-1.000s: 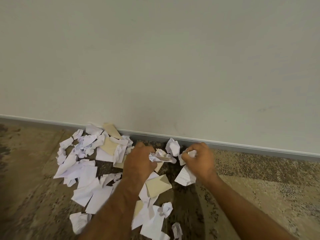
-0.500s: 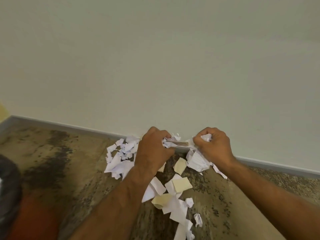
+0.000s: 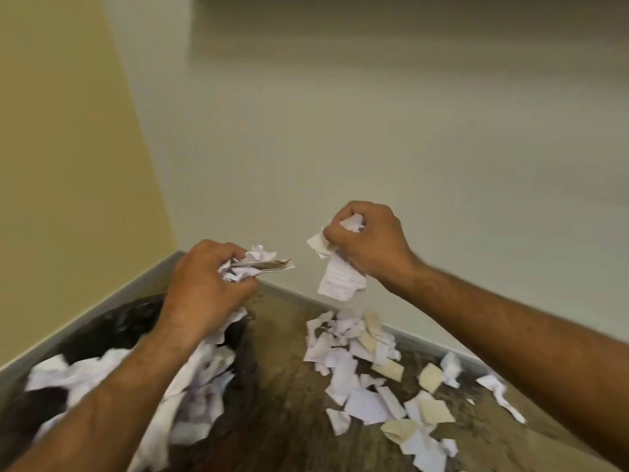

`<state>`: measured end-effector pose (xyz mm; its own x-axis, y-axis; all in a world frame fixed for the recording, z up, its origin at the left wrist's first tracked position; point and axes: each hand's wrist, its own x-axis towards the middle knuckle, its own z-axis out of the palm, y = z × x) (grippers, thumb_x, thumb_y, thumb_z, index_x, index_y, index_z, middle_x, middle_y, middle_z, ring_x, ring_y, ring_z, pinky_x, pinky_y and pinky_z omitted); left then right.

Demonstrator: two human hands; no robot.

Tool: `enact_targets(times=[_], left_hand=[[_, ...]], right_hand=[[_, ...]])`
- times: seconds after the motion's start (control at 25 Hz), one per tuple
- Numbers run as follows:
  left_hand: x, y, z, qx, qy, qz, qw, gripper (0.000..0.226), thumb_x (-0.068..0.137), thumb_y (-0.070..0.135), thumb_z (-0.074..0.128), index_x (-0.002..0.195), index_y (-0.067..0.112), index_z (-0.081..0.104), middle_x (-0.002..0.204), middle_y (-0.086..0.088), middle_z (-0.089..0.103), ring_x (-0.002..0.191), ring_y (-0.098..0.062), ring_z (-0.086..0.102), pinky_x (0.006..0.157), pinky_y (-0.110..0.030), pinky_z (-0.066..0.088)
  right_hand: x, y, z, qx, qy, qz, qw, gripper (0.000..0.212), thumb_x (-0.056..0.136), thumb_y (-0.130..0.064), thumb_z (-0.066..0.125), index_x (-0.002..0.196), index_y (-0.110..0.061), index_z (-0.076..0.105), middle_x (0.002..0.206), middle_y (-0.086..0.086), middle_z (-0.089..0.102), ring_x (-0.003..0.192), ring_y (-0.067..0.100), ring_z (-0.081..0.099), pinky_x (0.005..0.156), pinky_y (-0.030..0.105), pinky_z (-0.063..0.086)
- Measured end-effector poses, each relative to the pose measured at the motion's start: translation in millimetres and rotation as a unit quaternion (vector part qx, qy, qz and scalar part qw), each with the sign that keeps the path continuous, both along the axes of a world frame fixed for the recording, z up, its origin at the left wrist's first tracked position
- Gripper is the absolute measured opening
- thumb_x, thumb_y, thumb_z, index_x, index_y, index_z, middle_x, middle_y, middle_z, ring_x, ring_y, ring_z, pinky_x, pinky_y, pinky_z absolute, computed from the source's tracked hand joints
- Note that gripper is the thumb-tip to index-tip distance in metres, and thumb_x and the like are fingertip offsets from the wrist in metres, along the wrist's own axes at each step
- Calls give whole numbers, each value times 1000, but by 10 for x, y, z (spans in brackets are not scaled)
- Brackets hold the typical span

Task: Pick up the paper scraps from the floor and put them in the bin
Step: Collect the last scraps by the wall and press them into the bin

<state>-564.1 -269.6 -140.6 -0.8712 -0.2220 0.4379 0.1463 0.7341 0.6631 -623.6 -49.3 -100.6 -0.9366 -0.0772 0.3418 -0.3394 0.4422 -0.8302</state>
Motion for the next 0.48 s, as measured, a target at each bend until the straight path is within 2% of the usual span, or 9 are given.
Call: enact_targets(times=[0.12,0.2,0.32,0.4,0.48], left_hand=[[341,-807,-66,-26,-48,97,994,27,63,17,84,83,23,67,91,-4,63,84,-26,60,78,-33,47],[570,-1230,-217,-62,-102,147,982,26,65,19,84,87,19,71,91,-6,62,85,-30,61,75,-38,49],[835,-1597,-506,-112,-179,194,958,29,72,20,82,100,17,73,94,-2,54,82,-21,53,66,-34,40],[930,-1668,-652,-117,-239,181,947,46,72,33,82,114,23,68,103,0,49,88,-16,48,69,-30,39],[944,-1661,-702,-108,-320,144,930,75,68,50,82,133,32,52,123,-4,47,102,-20,50,82,-36,46]], right_hand=[[127,-832,58,-9,24,67,997,9,73,-22,75,69,-23,67,80,-9,67,76,9,61,64,21,45],[250,-1325,-65,12,43,115,992,11,74,-24,76,72,-28,66,88,-2,64,77,9,58,64,17,40],[406,-1867,-467,103,37,211,971,10,81,-31,74,86,-25,67,99,3,55,86,14,53,73,22,41],[470,-2005,-748,226,18,284,932,22,85,-43,69,99,-26,64,111,4,48,102,20,47,89,36,45],[494,-2004,-946,355,-31,353,865,37,87,-56,62,114,-32,59,126,8,42,116,30,38,98,53,39]])
